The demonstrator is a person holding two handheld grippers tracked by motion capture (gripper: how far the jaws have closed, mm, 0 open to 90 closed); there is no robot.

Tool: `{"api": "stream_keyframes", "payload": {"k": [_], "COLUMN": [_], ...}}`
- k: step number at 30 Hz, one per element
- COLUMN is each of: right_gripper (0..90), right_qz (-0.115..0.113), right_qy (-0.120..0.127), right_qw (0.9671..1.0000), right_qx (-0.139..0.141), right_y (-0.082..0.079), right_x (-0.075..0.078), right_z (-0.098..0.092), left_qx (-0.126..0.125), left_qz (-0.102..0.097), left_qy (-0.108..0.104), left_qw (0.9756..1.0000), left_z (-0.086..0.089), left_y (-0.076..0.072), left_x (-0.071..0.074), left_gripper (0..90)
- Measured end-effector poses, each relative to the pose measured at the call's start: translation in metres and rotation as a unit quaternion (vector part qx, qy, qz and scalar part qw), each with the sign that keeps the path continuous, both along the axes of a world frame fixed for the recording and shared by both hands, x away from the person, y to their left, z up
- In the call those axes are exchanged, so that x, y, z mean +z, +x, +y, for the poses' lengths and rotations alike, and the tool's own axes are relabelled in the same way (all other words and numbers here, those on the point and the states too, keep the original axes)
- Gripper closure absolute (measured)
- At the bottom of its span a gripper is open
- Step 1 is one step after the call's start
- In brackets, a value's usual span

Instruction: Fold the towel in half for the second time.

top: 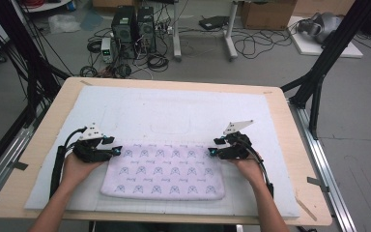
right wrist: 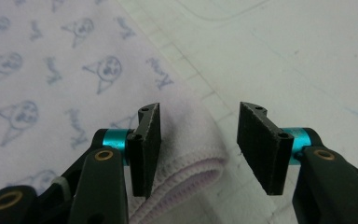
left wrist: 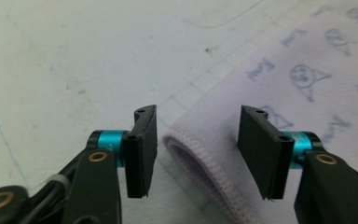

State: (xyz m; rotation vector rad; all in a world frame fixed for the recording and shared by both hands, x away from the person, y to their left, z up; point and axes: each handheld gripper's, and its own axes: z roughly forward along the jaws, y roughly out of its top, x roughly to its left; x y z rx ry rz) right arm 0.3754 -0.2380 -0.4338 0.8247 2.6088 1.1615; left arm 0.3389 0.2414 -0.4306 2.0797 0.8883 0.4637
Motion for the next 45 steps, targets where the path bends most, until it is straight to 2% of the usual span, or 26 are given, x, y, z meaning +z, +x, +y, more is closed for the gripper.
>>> {"api": "stream_keyframes", "payload": {"k": [2, 6, 9, 11, 13, 21, 24, 31, 33, 35, 37, 39, 40, 42, 43, 44, 45], "right_gripper": [49.4, 48.2, 48.1, 48.9, 52.8, 76.5, 79.3, 81.5, 81.9, 82.2, 82.2, 82.2, 82.2, 82.1, 82.2, 82.1, 82.2], "right_qz": [0.002, 0.009, 0.01, 0.013, 0.023, 0.022, 0.019, 0.013, 0.012, 0.01, -0.002, -0.01, -0.021, -0.025, -0.028, -0.027, -0.026], "right_qy": [-0.006, -0.004, -0.001, 0.008, 0.015, 0.03, 0.029, 0.029, 0.031, 0.033, 0.024, 0.008, 0.002, 0.016, 0.015, 0.016, 0.026], "right_qw": [1.0, 1.0, 0.9999, 0.9998, 0.9996, 0.9993, 0.9993, 0.9995, 0.9994, 0.9994, 0.9997, 0.9999, 0.9997, 0.9993, 0.999, 0.9987, 0.9982], "right_qx": [0.002, 0.002, -0.005, -0.009, -0.008, 0.011, 0.011, 0.007, 0.005, 0.003, 0.004, -0.003, -0.011, -0.024, -0.032, -0.041, -0.048], "right_y": [0.0, -0.002, -0.005, -0.006, -0.006, -0.009, -0.01, -0.011, -0.01, -0.007, -0.003, 0.005, 0.01, 0.023, 0.03, 0.037, 0.044], "right_x": [-0.002, -0.006, -0.008, -0.01, -0.011, -0.011, -0.01, -0.006, -0.002, 0.005, 0.014, 0.024, 0.028, 0.036, 0.038, 0.042, 0.044], "right_z": [0.0, -0.003, -0.006, -0.009, -0.009, -0.009, -0.008, -0.007, -0.008, -0.008, -0.007, -0.007, -0.009, -0.016, -0.019, -0.021, -0.024], "left_qx": [0.002, 0.003, 0.009, 0.006, 0.006, -0.012, -0.016, -0.009, -0.005, 0.0, 0.006, 0.011, 0.013, 0.02, 0.023, 0.028, 0.032], "left_qz": [0.005, 0.019, 0.03, 0.034, 0.034, 0.031, 0.025, 0.011, 0.006, -0.001, -0.011, -0.025, -0.029, -0.03, -0.031, -0.037, -0.038], "left_qy": [0.002, 0.012, -0.002, -0.011, -0.013, -0.014, -0.009, -0.001, -0.012, -0.021, -0.032, -0.031, -0.035, -0.03, -0.03, -0.038, -0.045], "left_qw": [1.0, 0.9997, 0.9995, 0.9993, 0.9993, 0.9993, 0.9995, 0.9999, 0.9999, 0.9998, 0.9994, 0.9991, 0.9989, 0.9989, 0.9988, 0.9982, 0.9977], "left_z": [0.0, -0.003, -0.002, -0.001, -0.002, -0.001, -0.002, -0.005, -0.006, -0.007, -0.009, -0.014, -0.017, -0.019, -0.019, -0.018, -0.018], "left_y": [0.002, 0.006, 0.009, 0.008, 0.007, 0.005, 0.003, 0.0, 0.0, 0.004, 0.01, 0.02, 0.025, 0.038, 0.045, 0.051, 0.058], "left_x": [-0.003, -0.011, -0.014, -0.015, -0.015, -0.013, -0.012, -0.008, -0.004, 0.003, 0.011, 0.019, 0.023, 0.027, 0.029, 0.031, 0.033], "left_gripper": [46.8, 47.0, 48.0, 52.0, 54.7, 75.4, 80.8, 82.4, 82.8, 82.9, 82.9, 82.9, 82.9, 82.9, 82.9, 82.9, 83.0]}}
